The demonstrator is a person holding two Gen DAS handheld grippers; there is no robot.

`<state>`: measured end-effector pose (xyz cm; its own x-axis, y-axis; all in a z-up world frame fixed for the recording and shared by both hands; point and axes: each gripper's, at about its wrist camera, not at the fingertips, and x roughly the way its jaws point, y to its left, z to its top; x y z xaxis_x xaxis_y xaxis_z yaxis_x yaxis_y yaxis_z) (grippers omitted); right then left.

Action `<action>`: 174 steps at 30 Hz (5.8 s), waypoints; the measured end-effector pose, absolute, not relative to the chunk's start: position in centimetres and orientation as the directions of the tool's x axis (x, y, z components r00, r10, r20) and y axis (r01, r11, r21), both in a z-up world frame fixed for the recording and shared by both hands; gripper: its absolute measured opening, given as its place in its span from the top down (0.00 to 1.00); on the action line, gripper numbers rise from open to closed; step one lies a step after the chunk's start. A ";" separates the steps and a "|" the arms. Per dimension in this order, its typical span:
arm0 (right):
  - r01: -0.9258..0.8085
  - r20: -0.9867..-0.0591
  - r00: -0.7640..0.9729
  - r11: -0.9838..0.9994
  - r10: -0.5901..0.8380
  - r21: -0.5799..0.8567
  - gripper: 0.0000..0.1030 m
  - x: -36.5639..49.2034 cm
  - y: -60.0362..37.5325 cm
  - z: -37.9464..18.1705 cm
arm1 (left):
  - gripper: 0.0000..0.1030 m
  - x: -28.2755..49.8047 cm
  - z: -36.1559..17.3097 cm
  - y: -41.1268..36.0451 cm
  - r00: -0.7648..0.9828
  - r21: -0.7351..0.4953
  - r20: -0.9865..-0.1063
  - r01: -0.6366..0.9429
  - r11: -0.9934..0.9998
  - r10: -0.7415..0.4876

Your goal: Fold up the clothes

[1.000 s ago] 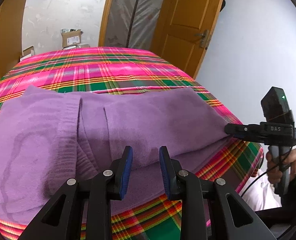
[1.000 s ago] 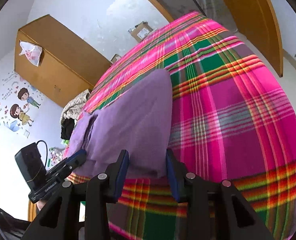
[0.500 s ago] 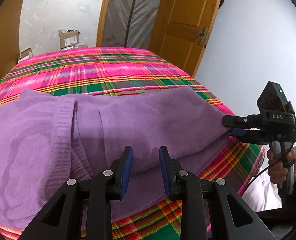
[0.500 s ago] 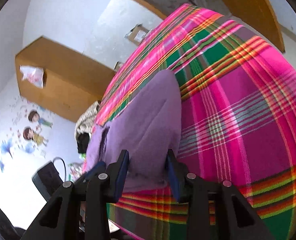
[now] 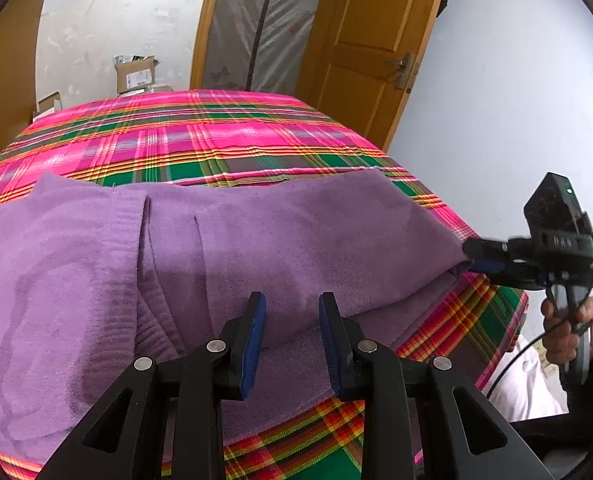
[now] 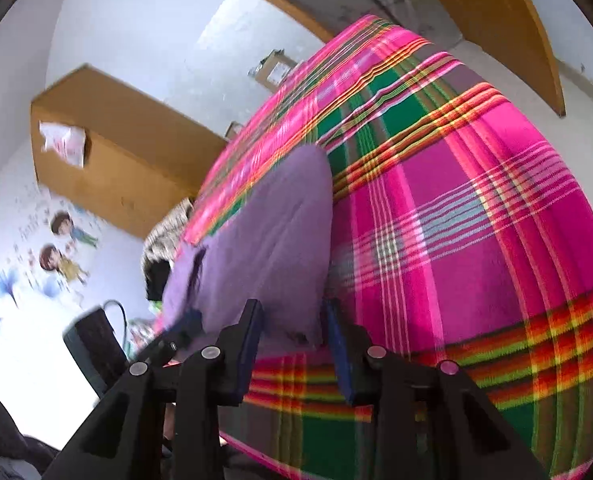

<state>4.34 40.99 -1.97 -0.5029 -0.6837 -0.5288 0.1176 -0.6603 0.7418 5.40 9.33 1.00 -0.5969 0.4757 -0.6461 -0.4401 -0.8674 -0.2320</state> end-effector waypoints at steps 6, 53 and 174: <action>0.070 -0.468 -0.523 -0.583 -0.713 0.810 0.66 3.2 41.0 -2.4 | 0.72 5.3 1.0 9.5 -0.592 -0.235 -0.647 -0.445 -0.864 0.481; 0.319 -0.415 -0.577 -0.662 -0.703 0.678 0.83 2.0 34.9 7.4 | 0.72 6.5 2.6 7.0 -0.658 -0.222 -0.613 -0.387 -0.895 0.437; 0.679 -0.603 -0.166 -0.534 -0.780 0.504 0.82 1.5 13.3 2.8 | 0.75 11.1 1.2 -12.1 -0.771 -0.379 -0.581 -0.025 -0.925 0.259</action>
